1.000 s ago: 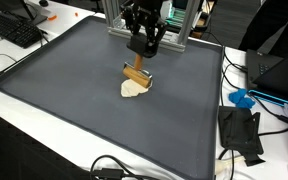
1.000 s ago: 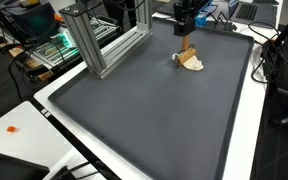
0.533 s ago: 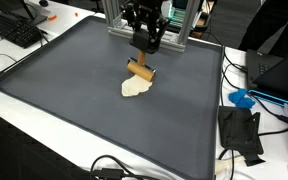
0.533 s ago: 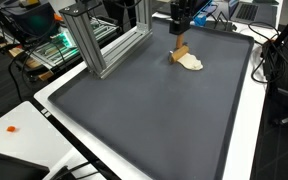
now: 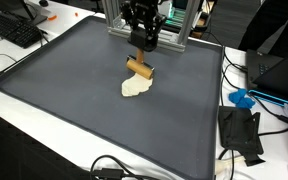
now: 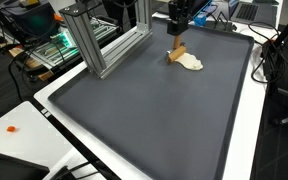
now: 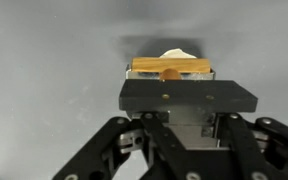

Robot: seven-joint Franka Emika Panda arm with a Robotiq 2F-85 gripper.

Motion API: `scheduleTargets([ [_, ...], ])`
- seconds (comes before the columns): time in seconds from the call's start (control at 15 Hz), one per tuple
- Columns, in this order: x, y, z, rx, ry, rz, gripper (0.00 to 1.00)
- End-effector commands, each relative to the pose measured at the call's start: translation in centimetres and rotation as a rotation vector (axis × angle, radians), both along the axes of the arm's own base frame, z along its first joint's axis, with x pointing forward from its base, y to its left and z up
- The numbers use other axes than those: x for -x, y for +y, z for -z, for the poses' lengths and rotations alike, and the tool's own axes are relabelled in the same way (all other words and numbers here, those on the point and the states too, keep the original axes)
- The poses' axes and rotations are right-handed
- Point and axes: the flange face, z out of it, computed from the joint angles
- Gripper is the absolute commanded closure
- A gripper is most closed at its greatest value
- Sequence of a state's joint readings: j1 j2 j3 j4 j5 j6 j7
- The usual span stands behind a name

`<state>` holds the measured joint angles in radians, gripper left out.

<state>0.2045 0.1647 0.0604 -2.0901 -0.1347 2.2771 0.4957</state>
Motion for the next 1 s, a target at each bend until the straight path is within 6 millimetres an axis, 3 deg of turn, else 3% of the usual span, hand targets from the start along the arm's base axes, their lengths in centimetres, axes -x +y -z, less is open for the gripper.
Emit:
scheduleTargets([
  [0.0, 0.8, -1.1, -1.8, -0.017, 0.017, -0.004, 0.77],
  [0.27, 1.2, -1.6, -2.5, -0.023, 0.020, -0.002, 0.77],
  [0.47, 1.5, -1.4, -1.4, -0.029, 0.042, -0.019, 0.77],
  [0.6, 1.7, -1.2, -0.7, -0.033, 0.054, -0.032, 0.41],
  [0.73, 1.8, -0.9, -0.4, -0.038, 0.057, -0.042, 0.36],
  [0.87, 1.9, -0.7, -0.2, -0.042, 0.057, -0.050, 0.46],
  [0.93, 1.9, -0.5, -0.2, -0.043, 0.060, -0.057, 0.40],
])
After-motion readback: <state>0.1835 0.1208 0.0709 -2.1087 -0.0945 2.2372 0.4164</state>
